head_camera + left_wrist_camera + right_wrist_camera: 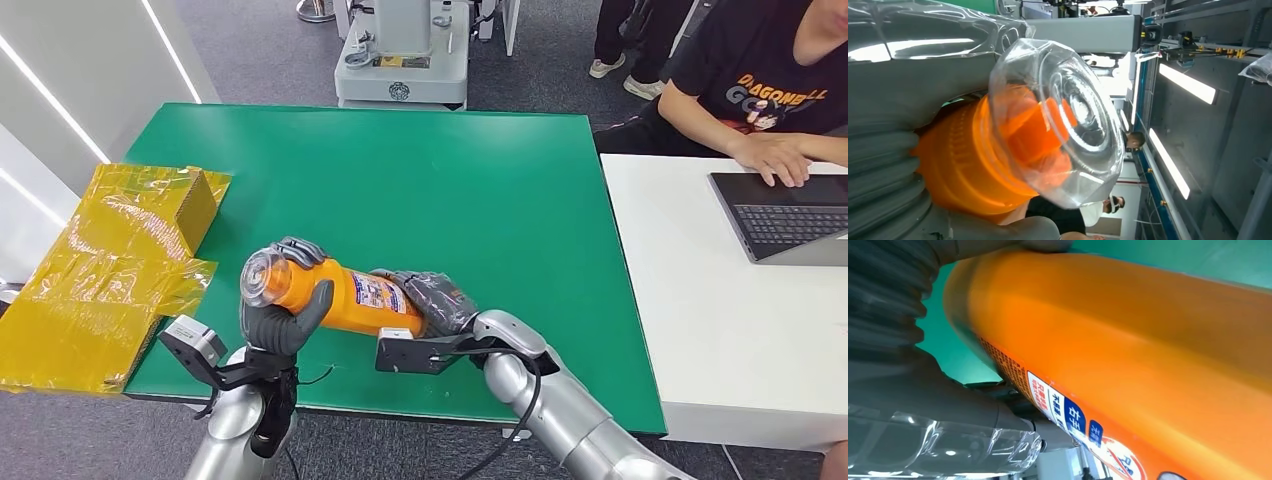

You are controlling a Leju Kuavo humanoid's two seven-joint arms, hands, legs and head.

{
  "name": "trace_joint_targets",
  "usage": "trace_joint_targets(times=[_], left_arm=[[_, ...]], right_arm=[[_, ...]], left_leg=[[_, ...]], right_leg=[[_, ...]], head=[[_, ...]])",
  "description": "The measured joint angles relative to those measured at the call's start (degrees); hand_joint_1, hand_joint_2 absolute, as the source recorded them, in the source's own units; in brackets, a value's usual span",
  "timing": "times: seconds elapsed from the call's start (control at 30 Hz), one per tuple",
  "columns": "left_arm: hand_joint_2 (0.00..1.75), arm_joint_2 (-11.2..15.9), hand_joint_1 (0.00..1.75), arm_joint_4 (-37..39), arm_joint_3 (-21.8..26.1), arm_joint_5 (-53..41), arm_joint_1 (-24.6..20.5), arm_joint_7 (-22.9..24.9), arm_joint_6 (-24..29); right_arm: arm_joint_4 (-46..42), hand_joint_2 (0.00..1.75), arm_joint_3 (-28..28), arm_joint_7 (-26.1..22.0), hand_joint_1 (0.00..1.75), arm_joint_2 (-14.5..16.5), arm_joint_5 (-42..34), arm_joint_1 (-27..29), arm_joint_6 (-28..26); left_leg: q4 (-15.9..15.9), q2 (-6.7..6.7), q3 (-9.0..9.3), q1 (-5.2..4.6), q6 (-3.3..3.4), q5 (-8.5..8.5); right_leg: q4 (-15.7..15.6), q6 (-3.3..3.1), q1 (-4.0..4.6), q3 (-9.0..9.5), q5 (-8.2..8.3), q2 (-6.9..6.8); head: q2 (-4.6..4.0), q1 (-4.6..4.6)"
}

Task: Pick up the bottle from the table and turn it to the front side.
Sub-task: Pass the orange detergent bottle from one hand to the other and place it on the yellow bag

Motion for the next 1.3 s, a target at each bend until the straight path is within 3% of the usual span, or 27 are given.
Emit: trace_joint_targets(times=[0.47,0.77,1.13,1.3], left_arm=[[1.75,0.3,1.75,-0.1,0.5,-0.4,0.1,0.6,1.3],[1.75,1.4,1.75,-0.2,2.6,-3.4,-0.1,0.3,3.0],[1.75,4.7,1.75,-1.8,3.5,-10.4,-3.4,1.4,5.3],[1.75,8.7,1.75,-2.3,5.1,-14.9,-6.6,3.1,6.8]], right_arm=[[-6.3,1.75,-1.4,0.1,0.0,1.2,-2.0,3.7,-13.0],[-14.5,1.75,-3.2,-2.2,0.0,2.4,-5.4,10.1,-23.7],[-26.2,1.75,-5.3,-2.8,0.0,2.6,-9.4,19.2,-28.2],[-30.4,1.75,-6.5,-3.4,0.0,2.6,-10.9,23.1,-29.3]], left_leg=[[0.0,0.01,0.0,0.0,0.0,0.0],[0.0,0.01,0.0,0.01,0.0,0.0],[0.0,0.02,0.01,0.02,-0.01,0.0],[0.0,0.03,0.02,0.03,-0.02,0.01]], right_leg=[[0.0,0.0,0.0,-0.02,0.0,0.0],[0.0,-0.02,0.01,-0.03,-0.02,0.0],[0.0,-0.02,0.01,-0.02,-0.01,0.0],[0.0,-0.02,0.02,-0.04,-0.01,0.03]], head=[[0.0,-0.01],[0.0,-0.01],[0.0,0.0],[0.0,-0.01]])
